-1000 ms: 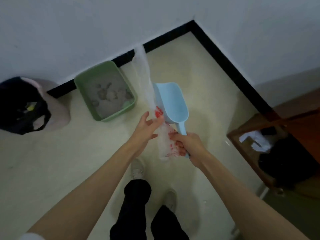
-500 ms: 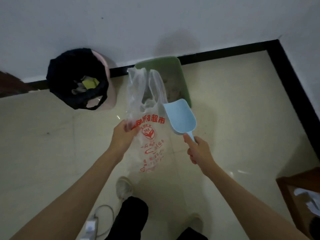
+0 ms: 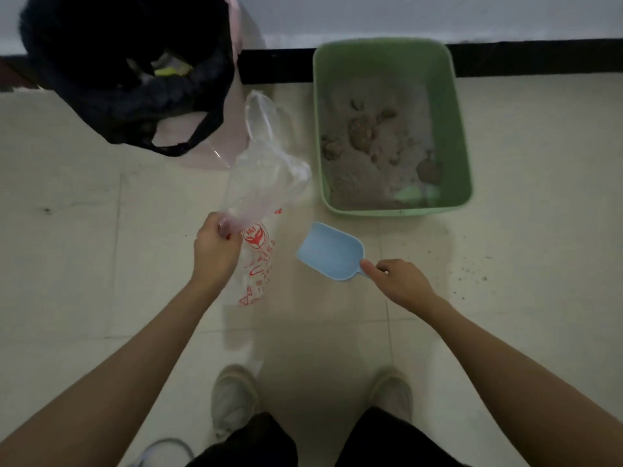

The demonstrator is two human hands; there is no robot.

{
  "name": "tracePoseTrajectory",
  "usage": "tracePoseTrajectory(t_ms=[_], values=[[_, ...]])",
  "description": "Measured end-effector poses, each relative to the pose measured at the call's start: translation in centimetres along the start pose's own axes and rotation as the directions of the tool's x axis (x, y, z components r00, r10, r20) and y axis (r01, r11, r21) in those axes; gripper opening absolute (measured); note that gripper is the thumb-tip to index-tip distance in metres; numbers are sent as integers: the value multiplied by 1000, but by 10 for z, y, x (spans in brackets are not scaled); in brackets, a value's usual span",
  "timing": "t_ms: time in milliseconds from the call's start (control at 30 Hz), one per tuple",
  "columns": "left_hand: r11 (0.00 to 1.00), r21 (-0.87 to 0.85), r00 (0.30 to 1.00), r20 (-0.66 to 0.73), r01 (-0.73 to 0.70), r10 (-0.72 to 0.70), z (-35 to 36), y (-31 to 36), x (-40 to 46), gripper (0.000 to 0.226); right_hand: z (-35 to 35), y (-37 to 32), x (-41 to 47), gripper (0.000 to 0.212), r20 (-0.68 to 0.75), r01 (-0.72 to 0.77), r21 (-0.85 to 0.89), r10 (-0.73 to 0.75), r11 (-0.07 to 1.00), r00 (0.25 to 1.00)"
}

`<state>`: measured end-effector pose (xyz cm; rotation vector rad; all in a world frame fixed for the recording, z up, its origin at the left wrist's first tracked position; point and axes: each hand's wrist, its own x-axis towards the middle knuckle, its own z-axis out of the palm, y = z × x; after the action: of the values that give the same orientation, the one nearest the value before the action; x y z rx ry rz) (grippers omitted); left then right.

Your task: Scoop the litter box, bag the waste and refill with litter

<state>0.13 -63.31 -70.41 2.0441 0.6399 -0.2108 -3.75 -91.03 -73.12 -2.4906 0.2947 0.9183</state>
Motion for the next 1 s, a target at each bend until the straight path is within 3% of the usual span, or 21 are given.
tracePoseTrajectory(t_ms=[367, 700, 767, 867, 1000], values=[[972, -21, 968, -97, -235, 232, 38, -41, 70, 24, 38, 6, 101, 57, -71, 152, -29, -154, 988, 986], [937, -287, 979, -32, -200, 200, 38, -42, 50, 26, 22, -14, 84, 37, 158, 114, -101, -97, 988, 983], [916, -340, 975, -14, -212, 220, 37, -39, 47, 30, 16, -23, 79, 37, 222, 89, 136, -118, 987, 968], [898, -365, 964, 11, -245, 267, 31, -34, 40, 31, 3, -53, 68, 36, 235, -21, 592, -148, 806, 961], [872, -375, 936, 35, -313, 351, 24, -28, 35, 34, -30, -101, 73, 51, 262, -137, 793, -129, 593, 957]])
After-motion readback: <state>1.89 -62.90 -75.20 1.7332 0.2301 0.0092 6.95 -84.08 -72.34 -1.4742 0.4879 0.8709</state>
